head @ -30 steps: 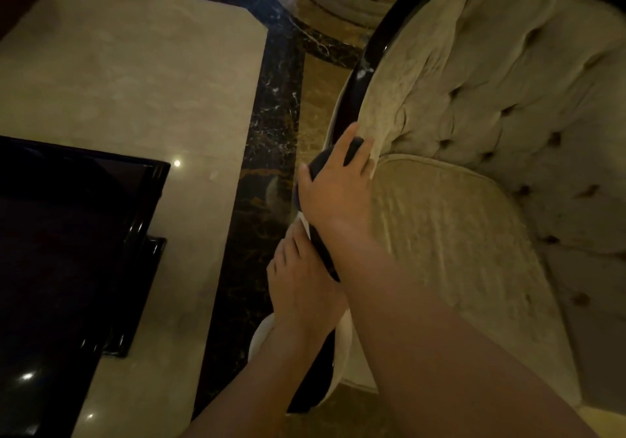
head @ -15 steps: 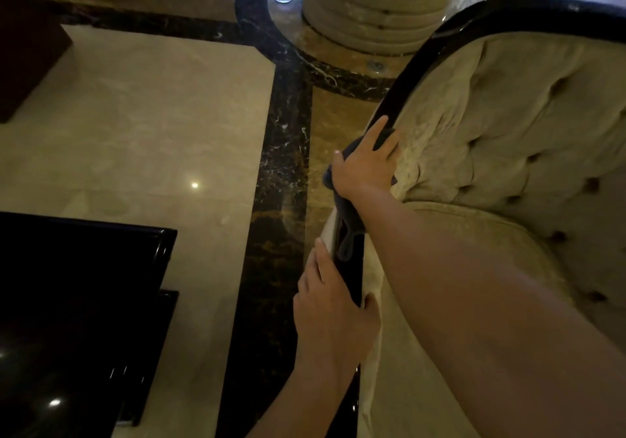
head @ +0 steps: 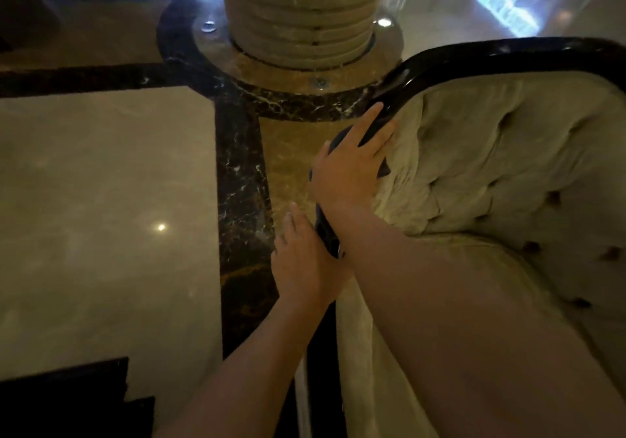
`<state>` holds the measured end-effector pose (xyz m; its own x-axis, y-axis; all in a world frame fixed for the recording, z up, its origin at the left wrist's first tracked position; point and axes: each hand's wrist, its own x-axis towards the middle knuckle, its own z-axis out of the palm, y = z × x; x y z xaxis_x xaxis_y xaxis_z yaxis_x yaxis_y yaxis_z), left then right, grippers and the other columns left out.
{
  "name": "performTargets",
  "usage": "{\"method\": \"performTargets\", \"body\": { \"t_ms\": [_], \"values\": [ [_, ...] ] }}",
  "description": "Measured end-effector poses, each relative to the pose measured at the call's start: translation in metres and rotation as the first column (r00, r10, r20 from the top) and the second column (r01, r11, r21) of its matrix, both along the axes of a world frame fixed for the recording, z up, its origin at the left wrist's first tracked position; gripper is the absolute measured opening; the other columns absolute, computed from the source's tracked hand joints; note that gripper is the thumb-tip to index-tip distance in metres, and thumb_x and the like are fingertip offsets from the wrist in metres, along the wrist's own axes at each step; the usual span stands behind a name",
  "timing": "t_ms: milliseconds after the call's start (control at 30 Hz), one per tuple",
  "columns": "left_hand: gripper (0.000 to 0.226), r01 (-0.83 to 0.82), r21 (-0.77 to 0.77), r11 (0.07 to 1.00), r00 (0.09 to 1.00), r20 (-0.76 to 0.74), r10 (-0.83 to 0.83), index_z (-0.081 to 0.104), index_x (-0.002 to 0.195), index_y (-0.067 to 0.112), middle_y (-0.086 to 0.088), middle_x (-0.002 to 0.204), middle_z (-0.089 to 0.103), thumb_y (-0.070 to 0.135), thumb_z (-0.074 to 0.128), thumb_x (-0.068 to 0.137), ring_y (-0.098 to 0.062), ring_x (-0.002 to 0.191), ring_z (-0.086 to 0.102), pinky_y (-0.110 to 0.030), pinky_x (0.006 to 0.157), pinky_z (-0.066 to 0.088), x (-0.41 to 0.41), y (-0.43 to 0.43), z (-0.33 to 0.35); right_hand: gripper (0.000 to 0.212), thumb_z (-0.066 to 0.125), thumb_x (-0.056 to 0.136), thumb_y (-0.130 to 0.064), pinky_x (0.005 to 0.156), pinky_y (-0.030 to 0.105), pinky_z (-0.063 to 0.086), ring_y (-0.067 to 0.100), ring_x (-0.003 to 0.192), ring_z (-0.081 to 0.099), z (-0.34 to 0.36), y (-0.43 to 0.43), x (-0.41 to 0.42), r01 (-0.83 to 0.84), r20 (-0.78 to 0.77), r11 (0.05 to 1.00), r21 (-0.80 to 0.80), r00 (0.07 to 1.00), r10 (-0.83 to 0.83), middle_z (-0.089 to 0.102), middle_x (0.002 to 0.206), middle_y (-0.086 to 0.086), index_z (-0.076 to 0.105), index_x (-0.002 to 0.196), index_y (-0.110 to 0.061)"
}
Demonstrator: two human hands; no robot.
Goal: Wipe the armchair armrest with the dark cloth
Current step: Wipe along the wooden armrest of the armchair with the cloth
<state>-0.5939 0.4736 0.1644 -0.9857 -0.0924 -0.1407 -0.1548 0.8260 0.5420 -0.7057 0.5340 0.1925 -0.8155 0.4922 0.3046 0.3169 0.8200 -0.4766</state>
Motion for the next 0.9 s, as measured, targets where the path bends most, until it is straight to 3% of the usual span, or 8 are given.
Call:
{"method": "performTargets", "body": {
  "t_ms": [100,200,333,467,533,633,733,900],
  "values": [
    [0.108,0.098,0.053,0.994,0.994,-0.058,-0.095,0.000,0.152,0.024,-0.016,0.161,0.031,0.079,0.027,0.063,-0.034,0.140,0.042,-0.051,0.109,0.042,-0.059,0.018,0.008,0.091,0.054,0.096,-0.042,0.120,0.051,0.026,0.046,0.149,0.014,0.016,0.026,-0.046,0.076,-0.030,0.997,0.035,0.997,-0.075,0.003,0.163,0.033,-0.001,0.158,-0.003],
    [0.112,0.192,0.131,0.973,0.981,-0.044,-0.188,0.007,0.157,0.018,-0.009,0.161,0.029,0.070,0.060,0.074,-0.030,0.142,0.039,-0.049,0.109,0.043,-0.114,0.030,0.022,0.095,0.056,0.095,-0.042,0.119,0.053,0.029,0.049,0.149,0.008,0.040,0.056,-0.097,0.197,0.001,0.980,-0.028,0.980,-0.197,-0.004,0.163,0.033,-0.003,0.157,-0.003],
    [0.103,0.324,0.111,0.940,0.941,-0.144,-0.307,0.014,0.158,0.016,-0.007,0.160,0.032,0.065,0.059,0.079,-0.026,0.143,0.038,-0.045,0.111,0.041,-0.161,0.049,0.039,0.101,0.055,0.094,-0.043,0.116,0.058,0.030,0.054,0.148,-0.001,0.065,0.092,-0.147,0.409,0.109,0.895,-0.180,0.912,-0.395,-0.023,0.160,0.032,-0.016,0.154,-0.004],
    [0.097,0.553,-0.045,0.832,0.769,-0.357,-0.530,0.018,0.157,0.016,-0.006,0.158,0.036,0.060,0.062,0.082,-0.021,0.138,0.043,-0.036,0.108,0.041,-0.208,0.078,0.070,0.096,0.050,0.096,-0.039,0.117,0.058,0.026,0.057,0.146,0.002,0.083,0.139,-0.181,0.575,0.142,0.777,-0.257,0.817,-0.558,-0.024,0.159,0.031,-0.016,0.154,-0.002],
    [0.098,0.624,-0.099,0.775,0.693,-0.387,-0.608,0.016,0.158,0.014,-0.008,0.160,0.032,0.056,0.064,0.084,-0.024,0.140,0.040,-0.039,0.110,0.040,-0.226,0.093,0.080,0.098,0.050,0.093,-0.041,0.119,0.058,0.022,0.057,0.146,0.001,0.089,0.159,-0.186,0.614,0.162,0.747,-0.255,0.789,-0.593,-0.022,0.160,0.032,-0.015,0.154,0.001],
    [0.105,0.657,-0.179,0.732,0.654,-0.348,-0.672,0.003,0.158,0.019,-0.010,0.162,0.027,0.058,0.065,0.082,-0.028,0.142,0.036,-0.041,0.112,0.037,-0.238,0.108,0.087,0.106,0.052,0.089,-0.047,0.121,0.057,0.013,0.054,0.148,-0.004,0.096,0.189,-0.190,0.642,0.207,0.733,-0.224,0.767,-0.608,-0.020,0.160,0.032,-0.015,0.153,0.004],
    [0.111,0.665,-0.228,0.711,0.654,-0.282,-0.702,-0.004,0.156,0.023,-0.009,0.159,0.033,0.064,0.063,0.078,-0.028,0.139,0.041,-0.042,0.108,0.043,-0.245,0.118,0.088,0.110,0.055,0.086,-0.049,0.120,0.055,0.017,0.054,0.148,-0.002,0.102,0.215,-0.193,0.664,0.226,0.706,-0.247,0.748,-0.624,-0.020,0.162,0.028,-0.015,0.154,0.001],
    [0.112,0.678,-0.235,0.697,0.670,-0.193,-0.717,0.006,0.156,0.020,-0.009,0.155,0.038,0.064,0.065,0.073,-0.029,0.133,0.046,-0.041,0.103,0.045,-0.292,0.168,0.101,0.107,0.058,0.085,-0.041,0.117,0.053,0.025,0.052,0.148,0.000,0.110,0.255,-0.197,0.674,0.272,0.678,-0.294,0.739,-0.616,-0.020,0.164,0.023,-0.015,0.155,-0.004]
  ]
}}
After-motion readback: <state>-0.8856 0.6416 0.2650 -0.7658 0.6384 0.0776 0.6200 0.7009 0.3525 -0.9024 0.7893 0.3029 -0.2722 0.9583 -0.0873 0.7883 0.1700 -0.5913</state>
